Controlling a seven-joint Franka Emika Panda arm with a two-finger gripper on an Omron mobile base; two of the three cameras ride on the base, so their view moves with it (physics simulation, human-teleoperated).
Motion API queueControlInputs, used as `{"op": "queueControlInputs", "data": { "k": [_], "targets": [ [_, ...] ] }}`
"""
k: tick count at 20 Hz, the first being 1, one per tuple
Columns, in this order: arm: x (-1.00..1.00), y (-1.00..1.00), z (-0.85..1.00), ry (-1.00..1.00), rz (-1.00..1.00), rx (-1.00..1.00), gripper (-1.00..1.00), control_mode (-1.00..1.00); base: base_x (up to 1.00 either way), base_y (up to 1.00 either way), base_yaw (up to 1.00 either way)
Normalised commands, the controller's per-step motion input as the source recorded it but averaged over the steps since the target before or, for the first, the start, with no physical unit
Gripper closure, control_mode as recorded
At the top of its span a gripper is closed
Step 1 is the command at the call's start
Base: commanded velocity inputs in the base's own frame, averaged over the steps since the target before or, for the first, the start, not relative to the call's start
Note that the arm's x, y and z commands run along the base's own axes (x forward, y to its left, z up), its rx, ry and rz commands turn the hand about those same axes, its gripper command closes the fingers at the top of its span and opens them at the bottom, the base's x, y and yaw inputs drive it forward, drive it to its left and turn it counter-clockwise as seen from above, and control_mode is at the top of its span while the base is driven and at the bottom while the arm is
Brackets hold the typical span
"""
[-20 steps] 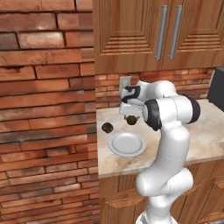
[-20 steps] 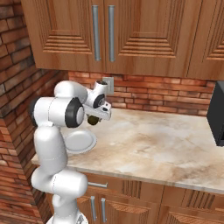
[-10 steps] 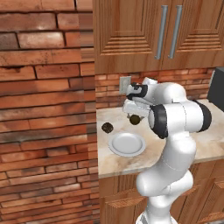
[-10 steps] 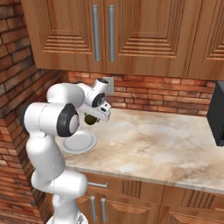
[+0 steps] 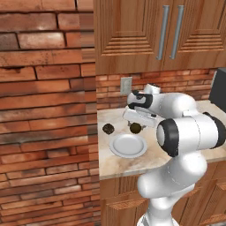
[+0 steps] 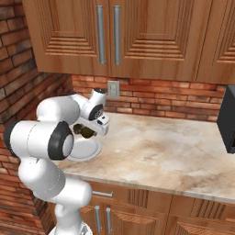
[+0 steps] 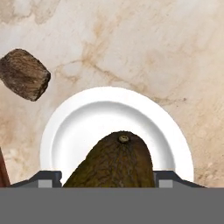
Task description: Pick the avocado and bread from the counter and place them on the plate. Then pick the jam from the cabinet and place it next to the plate. Lastly close the cabinet door.
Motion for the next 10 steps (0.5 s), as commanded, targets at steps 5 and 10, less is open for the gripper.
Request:
{"op": "queueControlInputs", "data": {
  "k": [5,10],
  "targets": [
    [-0.02,0.19,-0.11,0.09,-0.03,-0.03,1.0,-1.0,0.0,0.0,0.0],
    [-0.27,0.0,-0.24,0.04,0.0,-0.02,1.0,-1.0,0.0,0.0,0.0]
  ]
}}
